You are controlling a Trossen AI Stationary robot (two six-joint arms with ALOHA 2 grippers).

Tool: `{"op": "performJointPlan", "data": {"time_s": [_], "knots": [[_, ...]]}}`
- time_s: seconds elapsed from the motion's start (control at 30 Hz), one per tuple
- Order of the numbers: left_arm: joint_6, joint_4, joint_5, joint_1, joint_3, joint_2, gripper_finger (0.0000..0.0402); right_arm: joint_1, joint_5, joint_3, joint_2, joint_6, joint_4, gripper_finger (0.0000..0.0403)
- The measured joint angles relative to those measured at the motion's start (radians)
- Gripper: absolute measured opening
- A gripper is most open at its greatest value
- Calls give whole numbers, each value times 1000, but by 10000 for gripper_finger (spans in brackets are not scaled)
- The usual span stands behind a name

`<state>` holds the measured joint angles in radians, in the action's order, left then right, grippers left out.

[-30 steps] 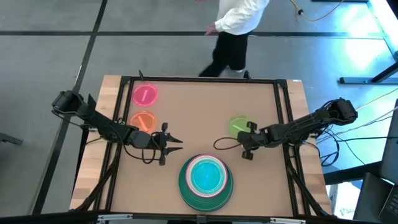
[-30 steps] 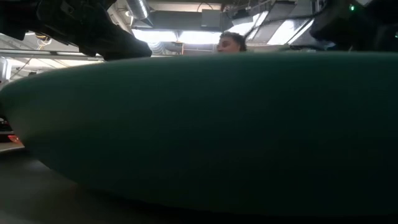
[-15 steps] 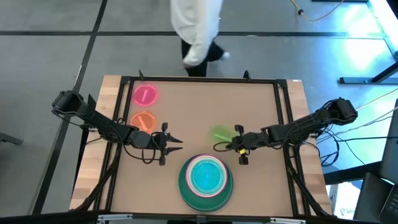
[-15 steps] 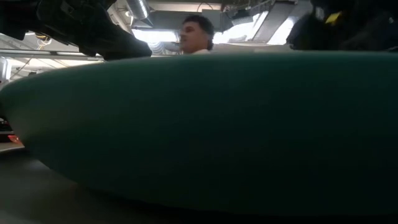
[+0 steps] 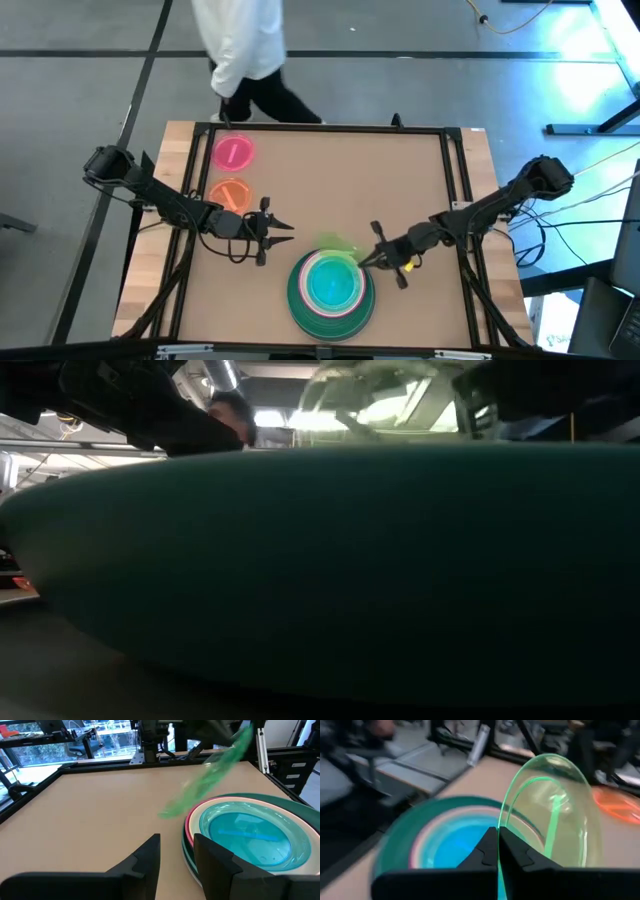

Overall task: Stack plastic plates
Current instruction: Stack the light green plate on top of the light blue plate, then stack the orange plate on top of the light green plate

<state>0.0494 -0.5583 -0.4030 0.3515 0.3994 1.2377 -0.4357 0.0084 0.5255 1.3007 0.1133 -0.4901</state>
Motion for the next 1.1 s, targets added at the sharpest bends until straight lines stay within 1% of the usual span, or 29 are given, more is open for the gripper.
{"op": "performJointPlan", "data": {"time_s": [0.13, 0.27, 0.37, 0.47, 0.6, 0.7, 0.8, 0.97, 1.1], "knots": [[0, 0, 0, 0, 0, 0, 111, -26, -88, 6, 39, -2, -48, 1], [0, -2, 0, 0, 0, 0, 111, -37, -154, 50, 107, -17, -39, 1], [0, -2, 0, 0, 0, 0, 111, -36, -159, 73, 163, -42, -7, 1], [0, 0, 0, 0, 0, 0, 111, -35, -145, 82, 212, -88, -21, 1], [0, 4, 0, 0, 0, 0, 111, -36, -112, 81, 246, -158, -46, 1], [0, 4, 0, 0, 0, 0, 111, -35, -113, 84, 253, -186, -64, 4], [0, 4, 0, 0, 0, 0, 111, -35, -124, 84, 253, -212, -78, 25], [0, 5, 0, 0, 0, 0, 111, -35, -124, 84, 253, -238, -76, 88], [0, 6, 1, 0, 0, 0, 111, -35, -111, 83, 225, -192, -48, 135]]}}
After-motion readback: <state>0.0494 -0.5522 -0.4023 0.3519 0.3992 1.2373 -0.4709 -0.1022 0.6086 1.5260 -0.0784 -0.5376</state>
